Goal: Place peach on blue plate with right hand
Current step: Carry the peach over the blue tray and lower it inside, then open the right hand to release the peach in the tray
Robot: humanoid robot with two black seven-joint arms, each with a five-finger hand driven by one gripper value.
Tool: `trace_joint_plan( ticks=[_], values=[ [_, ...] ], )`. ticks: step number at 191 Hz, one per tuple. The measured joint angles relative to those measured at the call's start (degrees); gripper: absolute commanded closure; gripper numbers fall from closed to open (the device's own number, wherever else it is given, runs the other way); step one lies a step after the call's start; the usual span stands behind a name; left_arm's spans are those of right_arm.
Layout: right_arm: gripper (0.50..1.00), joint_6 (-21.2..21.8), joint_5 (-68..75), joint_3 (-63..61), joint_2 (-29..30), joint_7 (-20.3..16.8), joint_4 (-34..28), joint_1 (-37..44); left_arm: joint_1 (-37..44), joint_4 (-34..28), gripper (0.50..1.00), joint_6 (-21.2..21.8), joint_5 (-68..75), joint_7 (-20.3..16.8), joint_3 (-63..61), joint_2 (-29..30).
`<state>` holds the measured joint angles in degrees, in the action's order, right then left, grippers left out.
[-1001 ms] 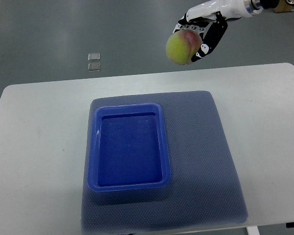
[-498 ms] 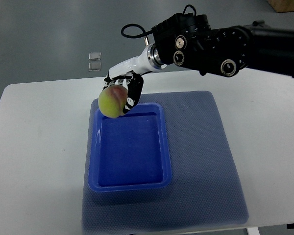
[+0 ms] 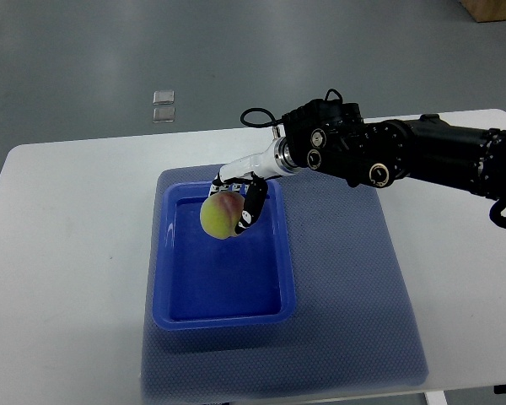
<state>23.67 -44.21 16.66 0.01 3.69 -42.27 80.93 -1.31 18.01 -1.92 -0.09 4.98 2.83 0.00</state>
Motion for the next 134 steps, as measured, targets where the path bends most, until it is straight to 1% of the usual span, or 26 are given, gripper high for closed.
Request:
trace_joint_plan(
  ticks=[18, 27, 37, 42, 51, 52, 55, 56, 57, 58, 59, 60, 61, 62, 63, 64, 65, 66, 68, 73, 82, 83, 87, 101, 113, 134],
  values=[
    [1.000, -0.58, -0.06, -0.10, 0.00, 0.00, 0.00, -0.83, -0.01, 0.01, 0.500, -0.02, 0.00, 0.03, -0.01, 0.00],
    [0.963, -0.72, -0.08, -0.13, 0.00, 0.00, 0.00, -1.14, -0.01, 0.01, 0.500, -0.02, 0.00, 0.03, -0.01, 0.00],
    [0.955, -0.80, -0.08, -0.14, 0.00, 0.00, 0.00, -1.46, 0.00, 0.05, 0.500, -0.03, 0.00, 0.03, 0.03, 0.00],
    [0.934, -0.81, -0.08, -0.14, 0.00, 0.00, -0.03, -1.67, 0.00, 0.09, 0.500, -0.04, 0.00, 0.03, 0.04, 0.00],
    [0.934, -0.82, -0.07, -0.16, 0.00, 0.04, -0.10, -2.05, 0.00, 0.14, 0.500, -0.04, 0.00, 0.03, 0.06, 0.00],
    [0.873, -0.82, -0.07, -0.16, 0.00, 0.05, -0.11, -2.09, 0.00, 0.14, 0.500, -0.04, 0.00, 0.03, 0.06, 0.00],
    [0.850, -0.84, -0.08, -0.18, 0.00, 0.07, -0.13, -2.20, 0.00, 0.16, 0.500, -0.05, 0.00, 0.03, 0.07, 0.00],
    [0.828, -0.84, -0.08, -0.18, 0.00, 0.07, -0.13, -2.23, 0.00, 0.16, 0.500, -0.05, 0.00, 0.03, 0.07, 0.00],
    [0.828, -0.85, -0.08, -0.18, 0.00, 0.08, -0.14, -2.27, 0.00, 0.16, 0.500, -0.05, 0.00, 0.03, 0.07, 0.00],
    [0.806, -0.85, -0.08, -0.19, 0.00, 0.09, -0.14, -2.30, 0.00, 0.16, 0.500, -0.06, 0.00, 0.03, 0.07, 0.00],
    [0.805, -0.87, -0.07, -0.19, 0.00, 0.09, -0.15, -2.33, 0.00, 0.17, 0.500, -0.06, 0.00, 0.03, 0.07, 0.00],
    [0.781, -0.88, -0.07, -0.19, 0.00, 0.10, -0.16, -2.37, 0.00, 0.17, 0.500, -0.06, 0.00, 0.03, 0.07, 0.00],
    [0.781, -0.92, -0.07, -0.20, 0.00, 0.11, -0.17, -2.46, 0.00, 0.17, 0.500, -0.06, 0.00, 0.03, 0.07, 0.00],
    [0.757, -0.94, -0.07, -0.21, 0.00, 0.12, -0.18, -2.50, 0.00, 0.17, 0.500, -0.06, 0.00, 0.03, 0.07, 0.00],
    [0.756, -0.96, -0.07, -0.21, 0.00, 0.12, -0.18, -2.55, 0.00, 0.17, 0.500, -0.06, 0.00, 0.03, 0.07, 0.00],
    [0.734, -0.98, -0.07, -0.21, 0.00, 0.12, -0.19, -2.59, 0.00, 0.17, 0.500, -0.06, 0.00, 0.03, 0.07, 0.00],
    [0.734, -1.00, -0.07, -0.22, 0.00, 0.13, -0.19, -2.64, 0.00, 0.18, 0.500, -0.06, 0.00, 0.03, 0.07, 0.00],
    [0.718, -1.02, -0.07, -0.22, 0.00, 0.13, -0.20, -2.68, 0.00, 0.18, 0.500, -0.06, 0.00, 0.03, 0.07, 0.00],
    [0.718, -1.05, -0.07, -0.22, 0.00, 0.13, -0.21, -2.78, 0.00, 0.18, 0.500, -0.06, 0.00, 0.03, 0.07, 0.00],
    [0.679, -1.12, -0.07, -0.22, 0.00, 0.14, -0.24, -3.00, 0.00, 0.18, 0.500, -0.06, 0.00, 0.03, 0.07, 0.00],
    [0.679, -1.20, -0.06, -0.22, 0.00, 0.16, -0.26, -3.28, 0.00, 0.18, 0.500, -0.06, 0.00, 0.03, 0.08, 0.00],
    [0.624, -1.21, -0.06, -0.22, 0.00, 0.17, -0.26, -3.30, 0.00, 0.18, 0.500, -0.06, 0.00, 0.03, 0.08, 0.00],
    [0.607, -1.23, -0.05, -0.22, 0.00, 0.17, -0.27, -3.38, -0.01, 0.18, 0.500, -0.06, 0.00, 0.03, 0.08, 0.00],
    [0.603, -1.25, 0.12, -0.22, 0.00, 0.18, -0.27, -3.46, -0.01, 0.18, 0.500, -0.06, 0.00, 0.03, 0.11, 0.00],
    [0.577, -1.25, 0.22, -0.23, -0.01, 0.18, -0.29, -3.48, 0.00, 0.18, 0.500, -0.05, 0.00, 0.03, 0.15, 0.00],
    [0.570, -0.99, 0.27, -0.40, -0.01, 0.18, -0.35, -3.41, -0.01, 0.22, 0.500, -0.01, 0.00, 0.03, 0.16, 0.00]
  ],
)
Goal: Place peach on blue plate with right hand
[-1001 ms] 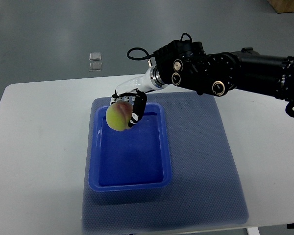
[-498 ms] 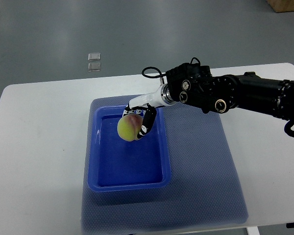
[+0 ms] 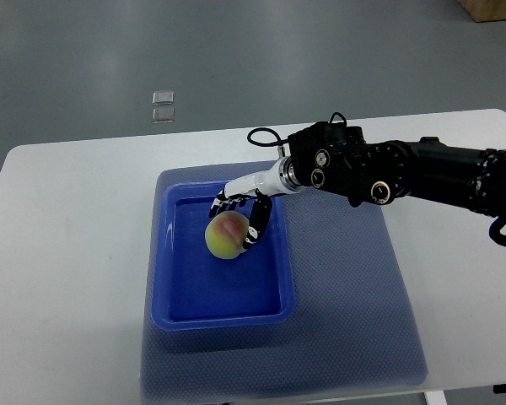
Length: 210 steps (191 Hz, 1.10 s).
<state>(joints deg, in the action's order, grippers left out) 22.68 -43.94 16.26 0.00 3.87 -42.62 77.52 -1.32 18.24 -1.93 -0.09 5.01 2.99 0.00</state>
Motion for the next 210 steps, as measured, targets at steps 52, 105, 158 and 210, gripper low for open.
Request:
trace_joint_plan(
  ticks=[52, 105, 158, 210],
  values=[
    [0.570, -0.51, 0.57, -5.48, 0.00, 0.00, 0.40, 1.20, 0.00, -0.23, 0.500, 0.01, 0.00, 0.00, 0.00, 0.00],
    [0.570, -3.04, 1.15, -20.49, -4.96, 0.61, 1.51, -2.16, 0.07, -1.19, 0.500, 0.49, 0.00, 0.02, 0.08, 0.00],
    [0.570, -3.45, 2.24, -56.59, -17.16, 0.74, 2.05, -19.29, 0.69, -4.24, 0.500, 0.62, 0.00, -0.01, 0.07, -0.02],
    [0.570, -3.52, 25.81, -83.34, -16.04, 2.84, 5.08, -33.84, 0.77, -8.83, 0.500, 0.63, 0.00, -0.05, -0.08, 0.00]
  ],
)
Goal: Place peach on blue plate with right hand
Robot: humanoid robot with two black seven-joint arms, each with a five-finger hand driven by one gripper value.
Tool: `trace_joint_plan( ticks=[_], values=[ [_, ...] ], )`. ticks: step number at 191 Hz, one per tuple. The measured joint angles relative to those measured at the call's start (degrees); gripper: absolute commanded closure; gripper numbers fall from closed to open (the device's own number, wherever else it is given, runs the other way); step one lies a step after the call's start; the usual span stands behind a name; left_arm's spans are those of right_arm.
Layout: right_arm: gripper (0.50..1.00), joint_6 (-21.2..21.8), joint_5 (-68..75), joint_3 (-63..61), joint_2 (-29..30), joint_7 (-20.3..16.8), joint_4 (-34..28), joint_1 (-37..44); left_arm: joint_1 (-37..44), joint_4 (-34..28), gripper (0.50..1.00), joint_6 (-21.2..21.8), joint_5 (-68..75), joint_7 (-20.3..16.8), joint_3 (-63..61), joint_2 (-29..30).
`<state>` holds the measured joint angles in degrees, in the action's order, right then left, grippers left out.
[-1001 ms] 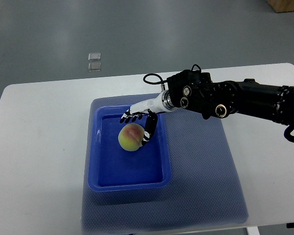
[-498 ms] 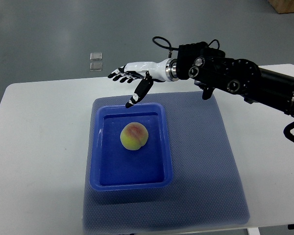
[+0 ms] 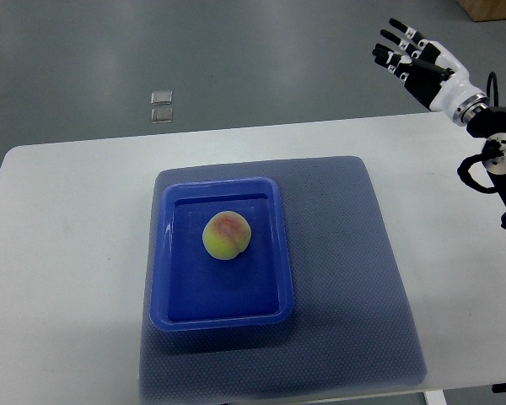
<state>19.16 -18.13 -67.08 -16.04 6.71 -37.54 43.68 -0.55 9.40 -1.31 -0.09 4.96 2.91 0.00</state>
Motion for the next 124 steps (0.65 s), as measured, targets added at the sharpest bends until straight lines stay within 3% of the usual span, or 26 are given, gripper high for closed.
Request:
trace_joint_plan(
  ticks=[42, 124],
  values=[
    [0.570, 0.17, 18.17, -1.07, 1.18, 1.66, 2.59, -1.95, -0.64, -0.24, 0.500, 0.05, 0.00, 0.00, -0.05, 0.00],
    [0.570, 0.83, 18.99, -0.72, 10.29, 1.73, 2.50, -4.56, -0.68, 0.60, 0.500, -0.52, 0.05, -0.04, -0.30, 0.00]
  ],
)
